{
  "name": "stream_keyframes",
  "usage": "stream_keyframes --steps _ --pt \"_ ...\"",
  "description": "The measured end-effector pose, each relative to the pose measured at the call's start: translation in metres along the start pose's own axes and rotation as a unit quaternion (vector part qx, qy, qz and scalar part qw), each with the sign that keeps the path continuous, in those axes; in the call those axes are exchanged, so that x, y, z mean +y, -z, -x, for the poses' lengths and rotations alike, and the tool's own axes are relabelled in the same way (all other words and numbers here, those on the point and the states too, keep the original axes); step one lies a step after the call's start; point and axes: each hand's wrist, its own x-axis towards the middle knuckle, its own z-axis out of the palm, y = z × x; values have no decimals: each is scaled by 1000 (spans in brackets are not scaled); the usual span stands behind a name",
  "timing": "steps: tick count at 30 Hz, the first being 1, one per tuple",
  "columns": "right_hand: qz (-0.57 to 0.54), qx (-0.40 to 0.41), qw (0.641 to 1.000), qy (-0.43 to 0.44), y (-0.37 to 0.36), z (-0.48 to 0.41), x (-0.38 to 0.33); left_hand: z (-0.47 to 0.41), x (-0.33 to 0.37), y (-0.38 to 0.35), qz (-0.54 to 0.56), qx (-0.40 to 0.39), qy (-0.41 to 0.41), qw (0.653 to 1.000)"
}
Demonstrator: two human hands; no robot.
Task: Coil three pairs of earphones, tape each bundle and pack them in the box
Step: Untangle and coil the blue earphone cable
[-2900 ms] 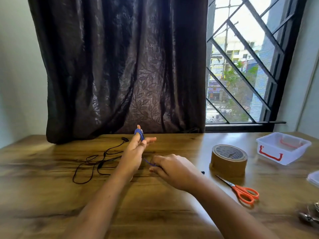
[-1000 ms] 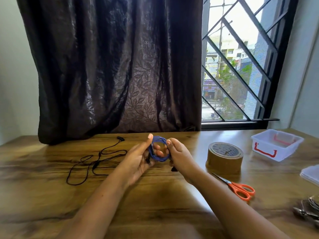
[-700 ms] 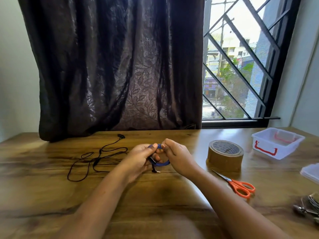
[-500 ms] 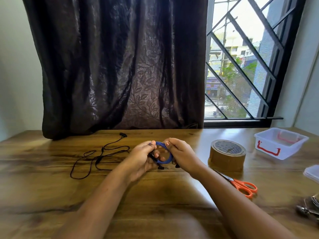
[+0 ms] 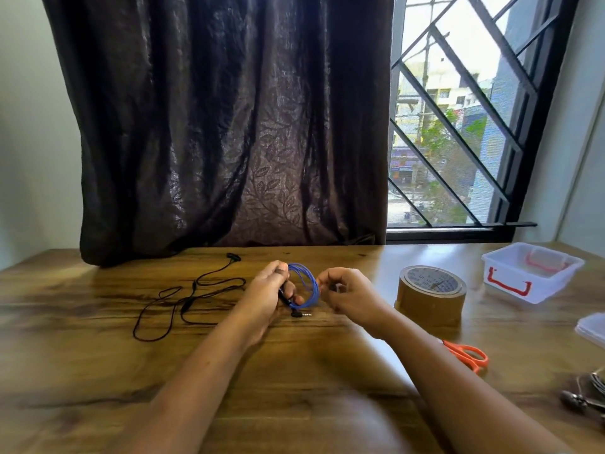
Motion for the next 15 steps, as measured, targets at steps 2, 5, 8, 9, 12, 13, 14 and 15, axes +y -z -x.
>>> stream_keyframes --steps 2,5,8,9,12,13,14,15 --pt "-59 -17 997 -35 -6 0 -5 -2 -3 1 -70 23 -32 997" --pt "-195 -40 976 -86 -12 0 -15 -3 -4 4 -142 66 -61 986" --pt "-326 -54 935 -131 -12 4 -22 -3 -7 4 -171 88 -82 978" --pt "-330 -64 933 -130 -12 5 -24 -2 -8 4 -176 90 -89 976" --pt "-293 -96 944 -114 -15 7 -27 -1 -10 1 -188 80 -110 973" --pt "-282 -104 947 -113 -16 8 -27 -2 -10 1 -199 77 -113 970" --pt "-276 -112 948 -113 -17 8 -27 -1 -10 1 -213 79 -113 967" --pt "-270 -115 950 -111 -17 9 -27 -2 -10 1 -223 83 -110 965"
